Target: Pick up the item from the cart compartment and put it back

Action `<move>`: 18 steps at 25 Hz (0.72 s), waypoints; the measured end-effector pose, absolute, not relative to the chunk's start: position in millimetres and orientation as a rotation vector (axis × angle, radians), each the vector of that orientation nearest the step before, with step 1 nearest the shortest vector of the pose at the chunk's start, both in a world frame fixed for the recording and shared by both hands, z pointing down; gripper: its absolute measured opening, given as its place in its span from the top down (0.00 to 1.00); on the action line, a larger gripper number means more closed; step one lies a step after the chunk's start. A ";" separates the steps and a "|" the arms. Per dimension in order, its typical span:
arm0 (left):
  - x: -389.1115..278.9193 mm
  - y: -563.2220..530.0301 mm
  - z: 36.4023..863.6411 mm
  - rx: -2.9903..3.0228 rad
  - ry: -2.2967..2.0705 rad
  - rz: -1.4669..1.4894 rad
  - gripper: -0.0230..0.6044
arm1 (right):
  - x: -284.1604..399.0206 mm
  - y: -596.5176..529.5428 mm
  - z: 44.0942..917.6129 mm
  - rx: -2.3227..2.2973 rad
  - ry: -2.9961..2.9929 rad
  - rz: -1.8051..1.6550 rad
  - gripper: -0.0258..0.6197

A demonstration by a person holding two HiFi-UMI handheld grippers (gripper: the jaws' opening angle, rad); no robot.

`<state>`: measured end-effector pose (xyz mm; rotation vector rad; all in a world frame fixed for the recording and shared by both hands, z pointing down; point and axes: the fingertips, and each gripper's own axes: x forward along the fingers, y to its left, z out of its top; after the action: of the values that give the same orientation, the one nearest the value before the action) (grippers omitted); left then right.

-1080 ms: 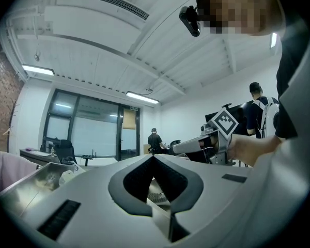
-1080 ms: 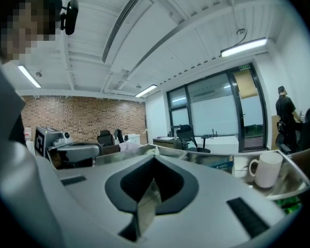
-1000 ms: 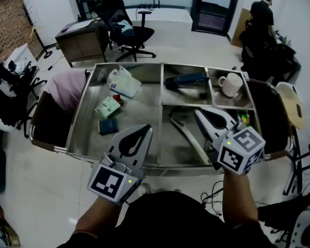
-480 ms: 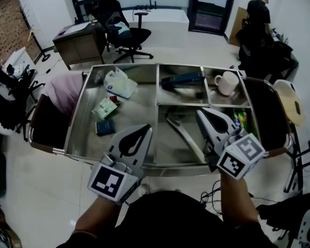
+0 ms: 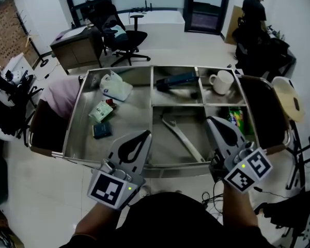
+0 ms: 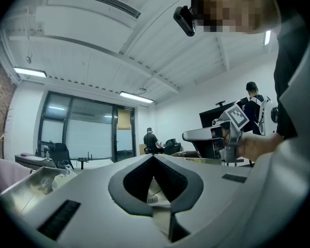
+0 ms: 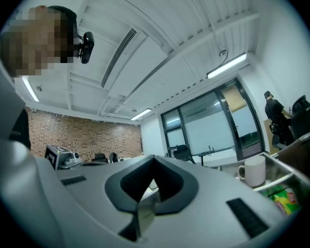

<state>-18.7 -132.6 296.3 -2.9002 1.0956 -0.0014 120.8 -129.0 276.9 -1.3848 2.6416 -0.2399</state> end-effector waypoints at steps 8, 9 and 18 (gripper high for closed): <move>-14.4 -124.6 306.9 -2.913 1.106 -0.019 0.96 | 123.5 -100.0 287.6 -1.416 2.675 -0.196 0.94; -13.5 -123.1 307.7 -2.915 1.104 -0.018 0.96 | 122.2 -96.4 292.8 -1.424 2.691 -0.194 0.94; -1.0 -109.7 317.6 -2.942 1.072 -0.040 0.96 | 119.0 -82.1 323.6 -1.442 2.752 -0.249 0.94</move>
<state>-1.0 -109.7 317.6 -2.9417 1.0717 -0.0397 119.0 -82.1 323.6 -1.4423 2.7525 -0.2490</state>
